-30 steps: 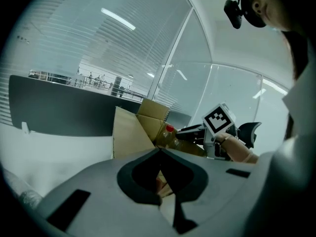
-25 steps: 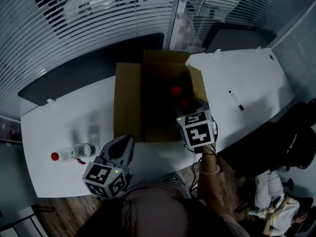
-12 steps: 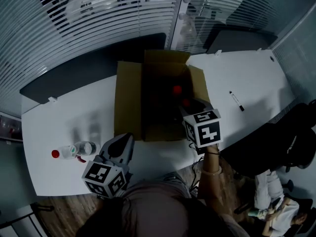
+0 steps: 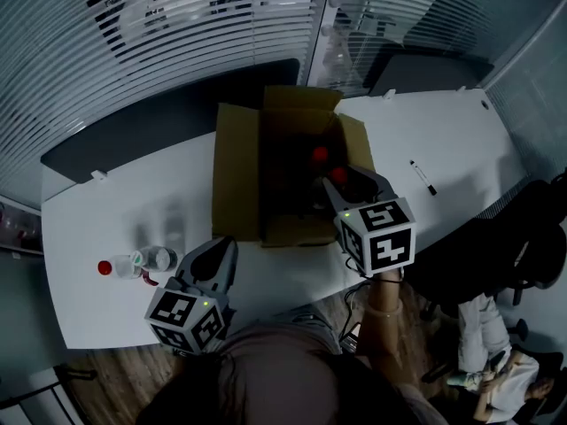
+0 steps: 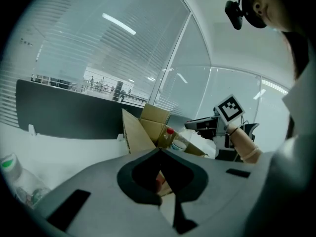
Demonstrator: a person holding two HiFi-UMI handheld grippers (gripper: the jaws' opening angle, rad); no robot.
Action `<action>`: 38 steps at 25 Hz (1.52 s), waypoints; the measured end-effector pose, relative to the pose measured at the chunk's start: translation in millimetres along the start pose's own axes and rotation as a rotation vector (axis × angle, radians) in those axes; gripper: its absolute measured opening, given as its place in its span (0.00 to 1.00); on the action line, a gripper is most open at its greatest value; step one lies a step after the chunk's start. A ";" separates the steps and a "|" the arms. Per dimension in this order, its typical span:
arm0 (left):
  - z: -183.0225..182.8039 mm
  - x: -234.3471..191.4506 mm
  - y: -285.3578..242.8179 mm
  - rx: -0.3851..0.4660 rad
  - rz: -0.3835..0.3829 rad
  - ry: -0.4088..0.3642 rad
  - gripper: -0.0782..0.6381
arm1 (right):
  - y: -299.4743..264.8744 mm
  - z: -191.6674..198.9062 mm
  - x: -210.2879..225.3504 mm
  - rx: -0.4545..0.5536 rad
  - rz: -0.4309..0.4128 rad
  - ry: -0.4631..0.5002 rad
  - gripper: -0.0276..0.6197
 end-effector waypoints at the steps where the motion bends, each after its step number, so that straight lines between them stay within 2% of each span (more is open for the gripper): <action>1: -0.7 0.1 3.1 0.003 0.000 -0.001 0.12 | 4.2 -2.9 -1.4 0.011 0.005 0.004 0.30; 13: -9.3 -5.6 40.0 0.011 0.003 -0.019 0.12 | 51.2 -42.9 -19.2 0.159 0.072 0.017 0.30; 30: -8.4 -18.6 84.3 0.009 0.044 -0.039 0.12 | 116.5 -66.6 -60.6 0.319 0.145 0.021 0.30; 38: -5.0 -26.7 106.8 0.010 0.060 -0.048 0.12 | 136.8 -68.8 -87.4 0.342 0.181 0.026 0.30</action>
Point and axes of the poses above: the fingertips, and each gripper's own axes: y backward along the fingers, x to its right, z out of its underside, the point moved 8 cm from there along y, backward along the fingers, and after that the axes turned 6 degrees about z, right-handed, at the moved point
